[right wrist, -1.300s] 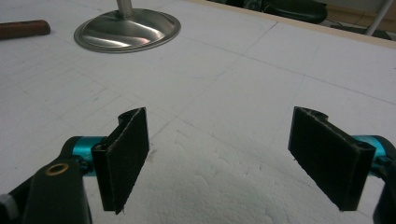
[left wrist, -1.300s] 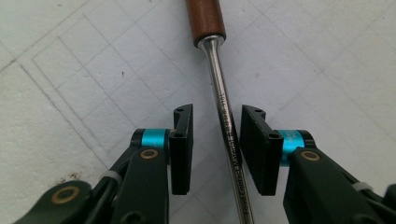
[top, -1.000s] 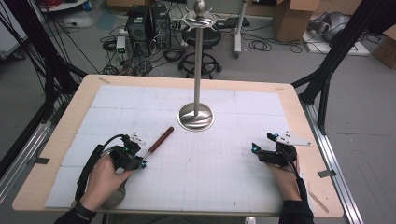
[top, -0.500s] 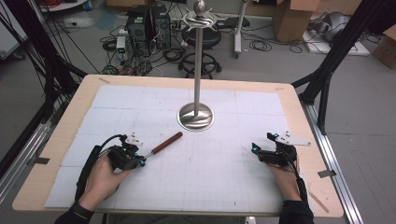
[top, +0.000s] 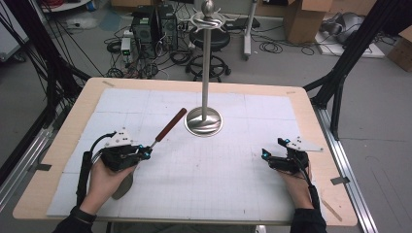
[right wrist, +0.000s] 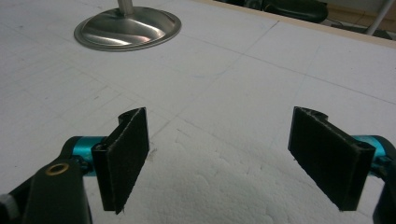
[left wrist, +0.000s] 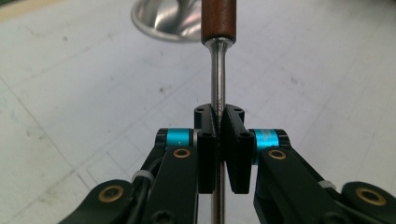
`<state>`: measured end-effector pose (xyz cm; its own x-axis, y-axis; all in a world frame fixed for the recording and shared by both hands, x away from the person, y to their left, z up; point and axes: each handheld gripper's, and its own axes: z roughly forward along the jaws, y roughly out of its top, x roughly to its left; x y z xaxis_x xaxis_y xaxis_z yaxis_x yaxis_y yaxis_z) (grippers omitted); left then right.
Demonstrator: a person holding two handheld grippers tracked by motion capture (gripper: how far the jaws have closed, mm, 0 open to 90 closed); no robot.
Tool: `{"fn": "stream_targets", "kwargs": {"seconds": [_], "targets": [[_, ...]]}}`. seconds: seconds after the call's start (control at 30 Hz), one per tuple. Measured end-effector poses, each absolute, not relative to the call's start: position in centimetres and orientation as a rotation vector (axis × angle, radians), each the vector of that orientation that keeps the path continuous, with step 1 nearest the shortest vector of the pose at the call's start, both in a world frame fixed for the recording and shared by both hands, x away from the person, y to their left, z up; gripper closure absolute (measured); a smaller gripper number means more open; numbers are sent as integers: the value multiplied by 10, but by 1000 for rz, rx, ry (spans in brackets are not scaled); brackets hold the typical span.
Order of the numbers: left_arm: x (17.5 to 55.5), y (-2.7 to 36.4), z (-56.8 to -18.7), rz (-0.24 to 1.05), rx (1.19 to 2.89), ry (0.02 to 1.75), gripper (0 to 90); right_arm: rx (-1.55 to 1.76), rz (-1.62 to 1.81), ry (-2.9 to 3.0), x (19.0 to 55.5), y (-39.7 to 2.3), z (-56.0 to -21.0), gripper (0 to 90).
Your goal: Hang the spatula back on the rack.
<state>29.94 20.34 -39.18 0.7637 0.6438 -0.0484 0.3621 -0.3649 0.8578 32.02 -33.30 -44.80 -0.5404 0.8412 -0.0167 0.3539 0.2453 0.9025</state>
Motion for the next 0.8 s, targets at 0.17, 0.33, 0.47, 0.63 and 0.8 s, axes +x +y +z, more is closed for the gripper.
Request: {"fn": "stream_targets", "kwargs": {"seconds": [0.17, 0.33, 0.47, 0.63, 0.8], "targets": [[298, 208, -385, 374, 1917, 742, 844, 1087, 1259, 2015, 320, -333, -448, 196], [297, 212, -373, 416, 1874, 721, 844, 1088, 1257, 2014, 320, -333, -448, 196], [297, 213, -357, 439, 1815, 696, 844, 1082, 1258, 2013, 320, -333, -448, 196], [301, 211, -339, 468, 1754, 675, 844, 1082, 1259, 2013, 320, -333, -448, 196], [306, 206, -322, 498, 1714, 653, 844, 1081, 1259, 2015, 320, -333, -448, 196]]}}
